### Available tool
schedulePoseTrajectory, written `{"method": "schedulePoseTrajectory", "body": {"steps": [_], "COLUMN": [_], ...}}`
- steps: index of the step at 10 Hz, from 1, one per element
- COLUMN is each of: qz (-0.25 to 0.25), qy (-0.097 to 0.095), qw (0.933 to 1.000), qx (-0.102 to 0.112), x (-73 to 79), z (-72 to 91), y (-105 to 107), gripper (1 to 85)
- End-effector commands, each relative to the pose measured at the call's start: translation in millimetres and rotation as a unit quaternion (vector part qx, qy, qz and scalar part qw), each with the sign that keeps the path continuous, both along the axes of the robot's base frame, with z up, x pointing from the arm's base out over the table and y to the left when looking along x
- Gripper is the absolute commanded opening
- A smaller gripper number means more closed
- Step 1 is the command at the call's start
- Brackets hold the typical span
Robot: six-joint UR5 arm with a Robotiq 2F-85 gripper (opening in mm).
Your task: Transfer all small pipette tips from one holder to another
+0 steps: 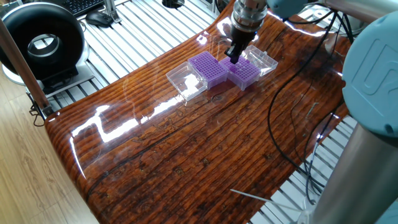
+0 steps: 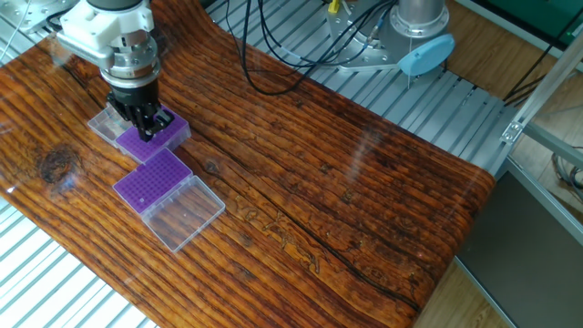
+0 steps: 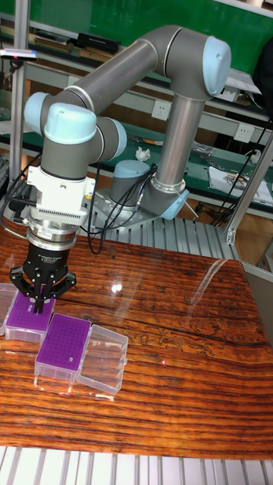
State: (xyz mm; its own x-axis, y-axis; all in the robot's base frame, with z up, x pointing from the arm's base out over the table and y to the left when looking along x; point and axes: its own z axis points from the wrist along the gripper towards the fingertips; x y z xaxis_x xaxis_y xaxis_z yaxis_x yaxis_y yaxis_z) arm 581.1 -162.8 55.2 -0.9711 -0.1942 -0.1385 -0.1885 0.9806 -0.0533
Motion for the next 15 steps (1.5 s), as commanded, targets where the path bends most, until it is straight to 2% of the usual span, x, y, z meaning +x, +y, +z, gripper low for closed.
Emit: {"method": "schedulePoseTrajectory", "body": {"steps": [1,4,10,15], "qz": [0.008,0.014,0.014,0.000], "qy": [0.007,0.013,0.015,0.017], "qw": [0.9999,0.9998,0.9998,0.9999], "qx": [0.006,0.005,-0.001,0.001], "x": [-3.2,-6.2,-5.5,6.2], "z": [-0.7,-1.1,0.8,11.5], "y": [0.1,-0.1,-0.2,18.7], "gripper": [12.0,17.0,20.0,21.3]}}
